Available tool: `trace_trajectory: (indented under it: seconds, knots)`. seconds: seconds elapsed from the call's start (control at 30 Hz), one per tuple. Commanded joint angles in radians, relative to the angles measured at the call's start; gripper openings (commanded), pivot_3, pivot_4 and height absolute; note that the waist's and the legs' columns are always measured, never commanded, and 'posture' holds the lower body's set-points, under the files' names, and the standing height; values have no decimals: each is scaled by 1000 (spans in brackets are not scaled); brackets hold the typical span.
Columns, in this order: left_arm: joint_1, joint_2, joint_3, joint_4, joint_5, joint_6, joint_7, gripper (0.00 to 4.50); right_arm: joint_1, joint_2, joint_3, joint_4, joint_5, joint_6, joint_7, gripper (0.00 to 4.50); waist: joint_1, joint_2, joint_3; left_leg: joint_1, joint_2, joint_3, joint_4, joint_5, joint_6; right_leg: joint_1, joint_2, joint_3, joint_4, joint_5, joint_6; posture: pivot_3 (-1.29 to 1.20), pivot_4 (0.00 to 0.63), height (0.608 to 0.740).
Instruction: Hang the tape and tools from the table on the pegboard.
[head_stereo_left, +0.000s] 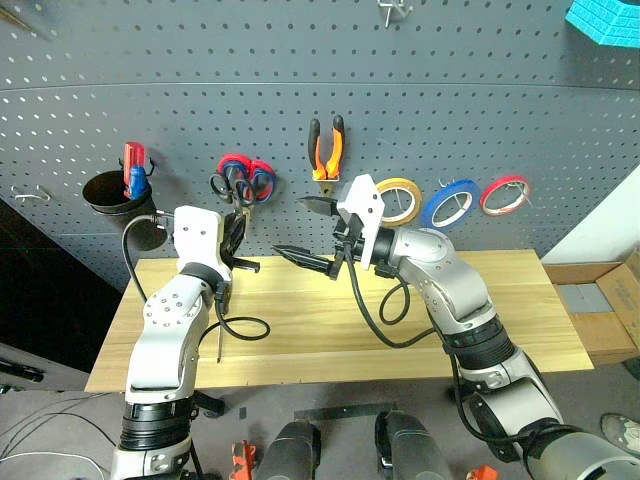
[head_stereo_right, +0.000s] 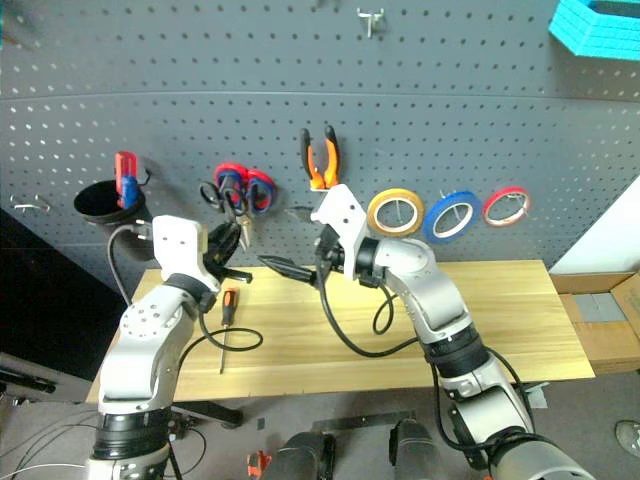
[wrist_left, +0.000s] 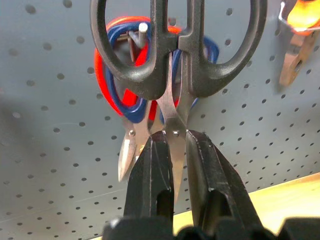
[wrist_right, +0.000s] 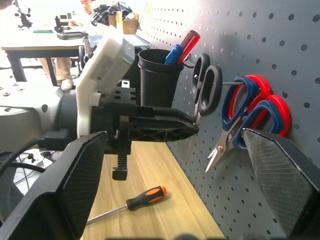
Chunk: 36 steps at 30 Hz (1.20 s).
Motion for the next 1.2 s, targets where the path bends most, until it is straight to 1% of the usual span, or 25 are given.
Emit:
trace_trajectory:
  seconds: [0.03, 0.2, 0.4, 0.5, 0.57, 0.6, 0.63, 0.7, 0.8, 0.83, 0.87, 0.93, 1.0, 1.07, 1.13, 1.2]
  knots:
    - [-50, 16, -13, 51, 33, -21, 11, 97, -25, 6, -13, -33, 0, -23, -7, 4500, 0, 0, -1, 0, 0, 0, 0, 0, 0, 0, 0, 0, 0, 0, 0, 11, 130, 740]
    - [-138, 19, -64, 192, 113, -63, 40, 97, -38, 16, -24, -11, -26, -32, -59, 4500, 0, 0, -1, 1, 0, 0, 0, 0, 0, 0, 0, 0, 2, 0, 0, 1, 133, 740]
    - [-253, -39, -77, 357, 175, -24, 168, 97, -28, 8, -18, -15, -35, -33, -54, 4500, 0, -2, -1, 1, -1, 1, 1, 0, 0, 0, -1, 1, 3, 0, 0, -6, 133, 740]
    - [-276, -58, -83, 382, 171, -7, 168, 97, -23, 7, -15, -23, -34, -29, -49, 4500, -3, -2, -2, 1, -1, 1, 1, 0, -1, 0, -1, 1, 3, 0, 0, -6, 134, 740]
    - [-263, -67, -63, 374, 141, -38, 152, 817, -21, 7, -15, -25, -35, -27, -50, 4500, -6, -2, -2, 1, -1, 1, 1, 0, -1, -1, -1, 1, 4, 0, 0, -7, 137, 740]
    - [-252, -67, -52, 370, 128, -37, 142, 1110, -20, 7, -15, -26, -35, -27, -50, 4500, -6, -2, -2, 1, -1, 1, 1, 0, -1, -1, -1, 1, 4, 0, 0, -6, 138, 740]
    - [-241, -64, -46, 365, 124, -31, 137, 1375, -18, 7, -15, -28, -34, -25, -50, 4500, -7, -2, -2, 1, -1, 1, 1, 0, -1, -1, -1, 1, 4, 0, 0, -5, 140, 740]
    - [-216, -51, -39, 360, 136, -10, 152, 2094, -15, 5, -14, -32, -33, -22, -47, 4500, -9, -2, -2, 1, -1, 1, 1, 0, -1, -1, -1, 1, 4, 0, 0, -5, 141, 740]
    - [-149, -25, -14, 333, 142, 67, 171, 3019, -3, -4, -7, -47, -25, -8, -32, 4500, -16, -2, -2, 1, -1, 1, 1, 0, 0, -1, -1, 1, 4, 0, 0, -3, 151, 740]
    - [-118, -15, 1, 321, 125, 99, 154, 3432, 6, -14, 3, -58, -17, 3, -11, 4500, -19, -2, -2, 1, -1, 1, 1, 0, 0, -1, -1, 1, 4, 0, 0, -2, 154, 740]
    - [-85, -2, 8, 307, 111, 117, 130, 3720, 19, -27, 17, -74, -11, 9, 15, 4500, -21, -2, -2, 1, -1, 1, 1, 0, 0, -1, -1, 1, 4, 0, 0, -1, 159, 740]
    - [-31, 18, 8, 287, 95, 138, 89, 3720, 41, -52, 40, -103, -5, 20, 54, 4500, -25, -2, -2, 1, -1, 1, 1, -2, 3, -1, -1, 1, 4, 0, 0, 3, 162, 740]
    - [38, 41, 19, 315, 72, 115, 34, 3720, 65, -72, 60, -133, 11, 47, 87, 4500, -25, -2, -2, 1, -1, 0, 1, -2, 3, -1, -1, 0, 4, -1, 0, 3, 166, 740]
    - [72, 67, 62, 410, 43, 95, -3, 3720, 81, -76, 78, -143, 6, 53, 90, 4500, -25, -2, -2, 2, 0, 0, 1, -2, 3, -1, -1, 0, 4, -1, -1, -2, 170, 740]
    - [52, 85, 87, 487, 29, 97, -6, 3720, 85, -74, 83, -150, 8, 59, 87, 4500, -25, -2, -2, 3, 0, 0, 0, -2, 4, 0, -1, 0, 4, -1, -1, 2, 169, 740]
    - [24, 91, 88, 522, 20, 103, -16, 3720, 85, -74, 84, -154, 11, 64, 85, 4500, -23, -2, -2, 3, 0, 0, 1, -2, 3, 1, -1, 0, 5, -1, -1, -1, 170, 740]
